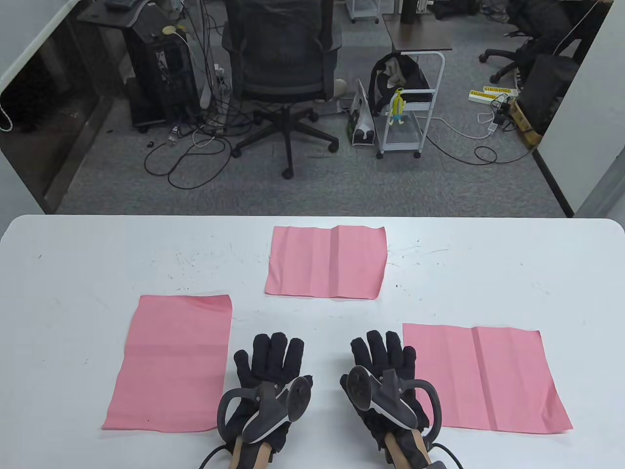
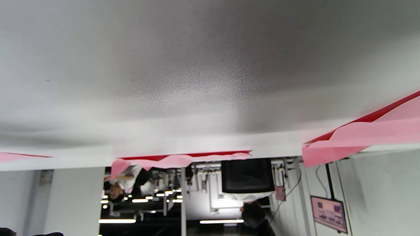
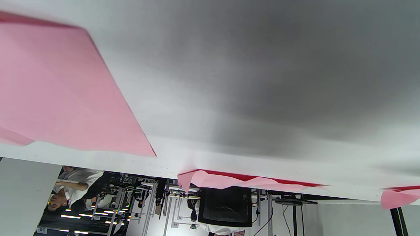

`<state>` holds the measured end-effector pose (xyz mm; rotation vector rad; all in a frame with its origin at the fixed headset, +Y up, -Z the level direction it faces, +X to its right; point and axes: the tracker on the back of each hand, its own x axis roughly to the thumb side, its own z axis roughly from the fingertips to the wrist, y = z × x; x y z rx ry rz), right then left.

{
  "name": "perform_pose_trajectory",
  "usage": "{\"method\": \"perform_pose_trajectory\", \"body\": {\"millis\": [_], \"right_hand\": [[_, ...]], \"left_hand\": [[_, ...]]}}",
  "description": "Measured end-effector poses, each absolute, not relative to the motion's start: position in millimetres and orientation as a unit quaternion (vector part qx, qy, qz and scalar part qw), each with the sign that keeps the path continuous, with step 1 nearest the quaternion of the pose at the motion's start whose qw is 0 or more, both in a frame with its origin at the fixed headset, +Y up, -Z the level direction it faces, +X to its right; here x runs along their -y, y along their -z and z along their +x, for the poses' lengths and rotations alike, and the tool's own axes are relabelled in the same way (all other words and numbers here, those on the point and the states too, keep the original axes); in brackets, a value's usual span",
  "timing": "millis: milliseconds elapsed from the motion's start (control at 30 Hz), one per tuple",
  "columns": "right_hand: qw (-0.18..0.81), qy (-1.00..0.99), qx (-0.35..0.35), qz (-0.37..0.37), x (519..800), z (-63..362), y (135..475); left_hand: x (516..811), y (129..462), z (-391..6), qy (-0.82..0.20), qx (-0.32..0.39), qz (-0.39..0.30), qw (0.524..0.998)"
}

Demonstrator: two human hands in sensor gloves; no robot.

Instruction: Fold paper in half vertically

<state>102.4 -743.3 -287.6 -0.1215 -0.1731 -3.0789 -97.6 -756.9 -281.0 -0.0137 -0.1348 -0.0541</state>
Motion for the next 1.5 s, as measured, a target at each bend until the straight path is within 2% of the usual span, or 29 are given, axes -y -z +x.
{"method": "perform_pose_trajectory", "body": {"millis": [733, 967, 1200, 1333, 1500], "right_hand": [[-0.013, 0.997, 0.079, -0.019, 742.8, 118.9, 292.9], [-0.022, 0.989, 0.134, 0.052, 743.2, 165.7, 312.3], [-0.003, 0.97, 0.201, 0.14, 762.5, 244.1, 313.2], [-0.035, 0.959, 0.235, 0.156, 776.0, 275.2, 305.3], [-0.082, 0.947, 0.27, 0.151, 788.9, 291.6, 300.3]], "left_hand": [[756.6, 281.3, -96.0, 0.028, 0.069, -0.021, 0.997], [756.7, 282.0, -95.6, 0.027, 0.07, -0.032, 0.997], [757.1, 283.4, -95.0, 0.027, 0.069, -0.044, 0.996], [757.1, 283.7, -94.5, 0.025, 0.071, -0.045, 0.996], [757.6, 283.8, -94.2, 0.024, 0.073, -0.047, 0.996]]}}
